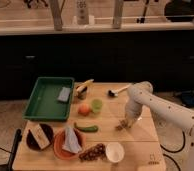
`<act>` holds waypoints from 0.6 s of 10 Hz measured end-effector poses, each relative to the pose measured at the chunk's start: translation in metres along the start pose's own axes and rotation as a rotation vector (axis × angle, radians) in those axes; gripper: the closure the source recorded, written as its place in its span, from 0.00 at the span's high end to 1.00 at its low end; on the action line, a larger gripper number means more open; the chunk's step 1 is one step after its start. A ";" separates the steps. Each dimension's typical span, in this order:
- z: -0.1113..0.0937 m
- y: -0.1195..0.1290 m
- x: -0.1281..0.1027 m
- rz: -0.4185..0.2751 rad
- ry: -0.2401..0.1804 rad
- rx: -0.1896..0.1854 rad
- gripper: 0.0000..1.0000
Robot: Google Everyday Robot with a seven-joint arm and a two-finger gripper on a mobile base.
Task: Place fork in table surface
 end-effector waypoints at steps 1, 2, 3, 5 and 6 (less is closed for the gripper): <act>-0.001 0.000 0.000 -0.001 -0.002 0.003 0.00; -0.007 -0.006 0.002 -0.008 -0.001 0.022 0.00; -0.019 -0.010 0.001 -0.014 -0.005 0.041 0.00; -0.051 -0.015 0.000 -0.024 -0.012 0.076 0.00; -0.062 -0.017 0.000 -0.028 -0.013 0.086 0.00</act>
